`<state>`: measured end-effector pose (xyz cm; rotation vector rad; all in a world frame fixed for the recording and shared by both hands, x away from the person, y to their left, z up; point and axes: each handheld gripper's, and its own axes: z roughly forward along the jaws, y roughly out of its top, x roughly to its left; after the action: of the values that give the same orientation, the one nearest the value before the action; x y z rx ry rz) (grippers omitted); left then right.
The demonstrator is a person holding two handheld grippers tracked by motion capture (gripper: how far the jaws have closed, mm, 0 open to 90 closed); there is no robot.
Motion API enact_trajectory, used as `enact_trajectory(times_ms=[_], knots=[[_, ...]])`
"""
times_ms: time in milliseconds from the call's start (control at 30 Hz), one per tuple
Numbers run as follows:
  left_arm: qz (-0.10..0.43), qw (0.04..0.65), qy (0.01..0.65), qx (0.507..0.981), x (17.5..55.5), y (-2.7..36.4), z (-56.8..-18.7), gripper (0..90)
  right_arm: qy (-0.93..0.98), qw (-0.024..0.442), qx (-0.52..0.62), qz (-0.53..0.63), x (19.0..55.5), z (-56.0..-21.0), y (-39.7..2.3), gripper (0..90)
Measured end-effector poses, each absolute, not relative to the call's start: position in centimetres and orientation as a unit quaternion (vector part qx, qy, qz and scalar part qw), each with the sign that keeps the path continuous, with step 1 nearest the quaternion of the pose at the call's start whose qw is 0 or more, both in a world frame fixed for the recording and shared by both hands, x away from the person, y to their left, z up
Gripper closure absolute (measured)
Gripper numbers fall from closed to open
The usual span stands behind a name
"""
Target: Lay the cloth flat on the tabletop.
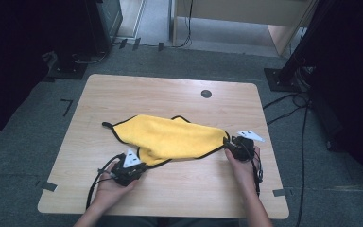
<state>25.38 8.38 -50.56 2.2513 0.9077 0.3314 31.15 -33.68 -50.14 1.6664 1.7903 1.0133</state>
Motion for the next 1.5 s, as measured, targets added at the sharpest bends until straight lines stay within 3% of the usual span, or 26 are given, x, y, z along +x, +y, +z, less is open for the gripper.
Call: enact_trajectory(times_ms=[267,433,633,867,933,1200,1400,1500], knots=[[0.112,0.326,0.36,0.867,22.5,14.5,-50.2,83.9,0.669,0.242,0.596,0.373,31.1,-49.9,-32.3,60.7],[0.118,0.343,0.341,0.867,20.9,16.7,-50.4,79.6,0.694,0.231,0.563,0.384,32.3,-49.3,-29.9,67.8],[0.132,0.387,0.389,0.826,21.9,16.7,-50.0,59.8,0.728,0.198,0.515,0.407,35.1,-48.4,-24.6,72.5],[0.149,0.382,0.414,0.813,22.7,16.2,-50.3,57.0,0.758,0.179,0.483,0.401,38.5,-48.7,-20.3,71.1],[0.155,0.374,0.415,0.815,22.8,16.1,-50.6,56.5,0.772,0.155,0.468,0.401,40.1,-49.0,-18.8,69.5],[0.155,0.37,0.413,0.818,22.8,16.1,-51.2,54.9,0.795,0.155,0.471,0.349,42.2,-50.1,-17.3,68.2],[0.157,0.371,0.406,0.82,22.7,16.1,-51.3,54.1,0.817,0.171,0.444,0.326,42.0,-50.7,-17.1,89.8],[0.154,0.373,0.404,0.821,22.6,16.2,-51.3,54.1,0.819,0.193,0.441,0.313,42.1,-50.4,-17.2,90.0]])
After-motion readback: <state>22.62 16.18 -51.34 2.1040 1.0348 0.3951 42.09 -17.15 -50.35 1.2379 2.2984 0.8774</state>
